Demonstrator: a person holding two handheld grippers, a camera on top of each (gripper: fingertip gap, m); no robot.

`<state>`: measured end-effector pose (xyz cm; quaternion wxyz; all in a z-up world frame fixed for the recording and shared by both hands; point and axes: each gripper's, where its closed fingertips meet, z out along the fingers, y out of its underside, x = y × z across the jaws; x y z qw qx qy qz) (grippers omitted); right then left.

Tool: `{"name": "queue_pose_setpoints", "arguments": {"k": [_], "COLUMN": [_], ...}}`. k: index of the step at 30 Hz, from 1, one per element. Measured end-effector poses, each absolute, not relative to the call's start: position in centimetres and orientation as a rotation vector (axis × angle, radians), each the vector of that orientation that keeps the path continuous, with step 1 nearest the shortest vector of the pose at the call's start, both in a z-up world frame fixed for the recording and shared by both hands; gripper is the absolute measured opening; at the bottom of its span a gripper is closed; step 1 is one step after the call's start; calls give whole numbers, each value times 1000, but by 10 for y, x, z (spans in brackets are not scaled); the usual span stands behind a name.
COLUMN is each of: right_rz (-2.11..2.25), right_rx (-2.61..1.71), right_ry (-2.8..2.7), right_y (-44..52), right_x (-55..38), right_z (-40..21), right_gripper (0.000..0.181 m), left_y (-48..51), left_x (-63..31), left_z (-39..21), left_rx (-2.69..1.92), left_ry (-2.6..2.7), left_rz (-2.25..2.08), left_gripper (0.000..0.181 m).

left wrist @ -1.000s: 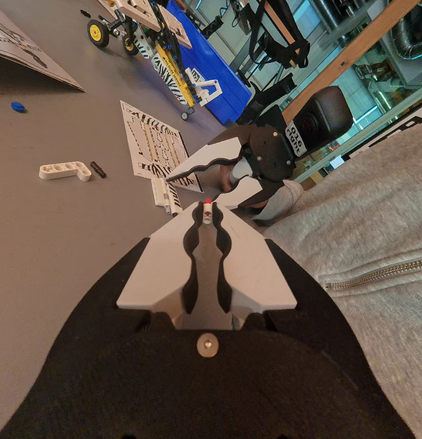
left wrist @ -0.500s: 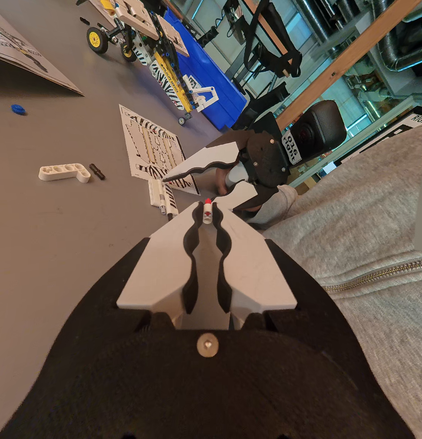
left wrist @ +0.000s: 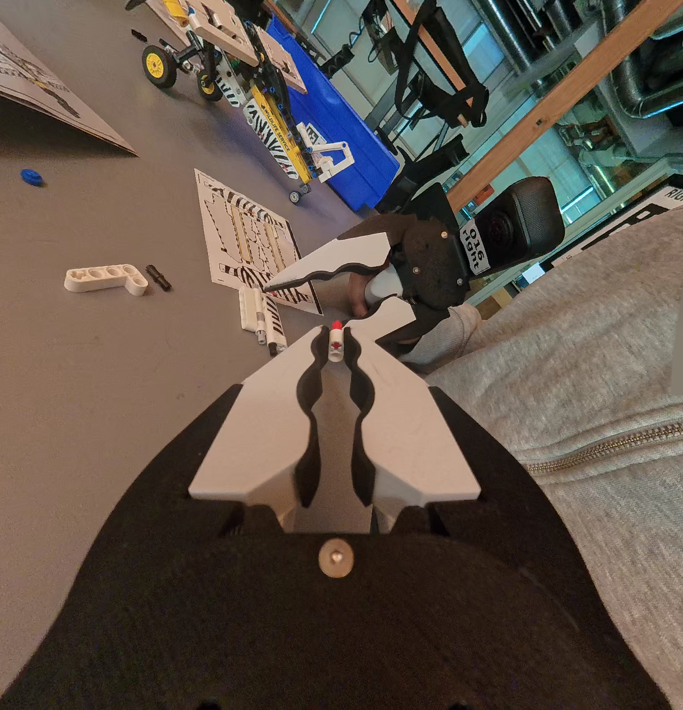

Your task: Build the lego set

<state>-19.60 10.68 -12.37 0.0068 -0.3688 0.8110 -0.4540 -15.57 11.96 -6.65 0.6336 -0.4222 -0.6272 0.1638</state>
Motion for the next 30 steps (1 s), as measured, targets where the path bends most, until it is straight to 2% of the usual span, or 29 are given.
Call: {"name": "queue_pose_setpoints", "arguments": {"k": [30], "right_rz": [-1462], "right_rx": [-1188], "right_ry": [2538], "right_y": [110], "right_x": [-198], "right_z": [-122], "right_gripper": [39], "left_y": [119], "left_x": [-156], "left_z": [-66], "left_rx": [-959], "left_ry": [-1434], "left_rz": [373], "left_gripper": [4]}}
